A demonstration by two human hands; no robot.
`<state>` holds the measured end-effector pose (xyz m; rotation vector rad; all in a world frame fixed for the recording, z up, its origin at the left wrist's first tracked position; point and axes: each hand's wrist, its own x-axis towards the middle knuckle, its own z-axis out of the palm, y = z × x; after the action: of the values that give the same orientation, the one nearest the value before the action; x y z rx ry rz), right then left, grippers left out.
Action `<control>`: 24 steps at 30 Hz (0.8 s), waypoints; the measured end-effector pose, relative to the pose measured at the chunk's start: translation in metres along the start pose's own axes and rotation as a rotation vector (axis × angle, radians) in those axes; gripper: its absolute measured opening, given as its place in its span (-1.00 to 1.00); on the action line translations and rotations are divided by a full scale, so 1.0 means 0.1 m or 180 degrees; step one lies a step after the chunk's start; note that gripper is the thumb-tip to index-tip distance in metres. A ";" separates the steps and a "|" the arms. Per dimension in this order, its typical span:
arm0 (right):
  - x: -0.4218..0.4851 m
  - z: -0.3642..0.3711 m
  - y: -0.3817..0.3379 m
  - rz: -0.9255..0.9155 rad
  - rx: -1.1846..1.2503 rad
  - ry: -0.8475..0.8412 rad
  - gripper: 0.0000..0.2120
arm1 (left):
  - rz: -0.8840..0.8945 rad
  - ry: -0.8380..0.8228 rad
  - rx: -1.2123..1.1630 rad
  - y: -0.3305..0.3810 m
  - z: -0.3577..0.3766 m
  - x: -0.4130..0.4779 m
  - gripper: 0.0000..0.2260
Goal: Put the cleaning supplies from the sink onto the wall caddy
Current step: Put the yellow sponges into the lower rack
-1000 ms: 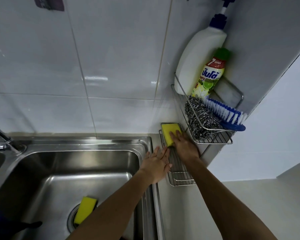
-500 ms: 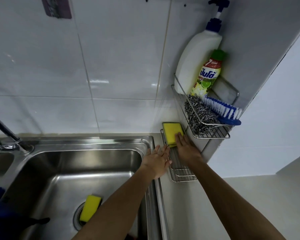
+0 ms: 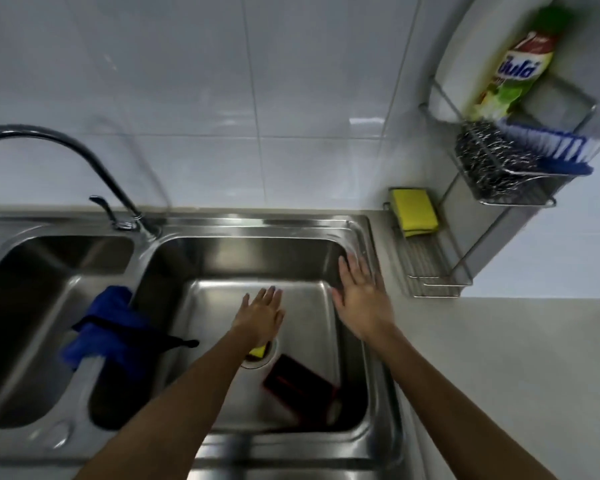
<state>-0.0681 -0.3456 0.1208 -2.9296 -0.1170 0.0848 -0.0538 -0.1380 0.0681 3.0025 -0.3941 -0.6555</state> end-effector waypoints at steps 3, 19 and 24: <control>-0.05 0.40 -0.34 -0.0082 0.0051 -0.0402 -0.37 | -0.0276 -0.0360 0.0011 -0.35 0.30 -0.21 -0.47; 0.27 2.08 -1.36 -0.0098 0.0144 -0.1245 -0.36 | -0.0749 -0.1246 -0.0048 -0.89 1.45 -0.15 -0.20; 0.37 2.41 -1.52 0.0337 0.0324 -0.1022 -0.37 | -0.0812 -0.1205 -0.0143 -0.93 1.61 -0.03 -0.17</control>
<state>-0.0583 -0.1448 -0.0842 -2.7954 -0.0055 0.5600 -0.1009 -0.0451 -0.0856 2.9030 -0.0021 -1.2419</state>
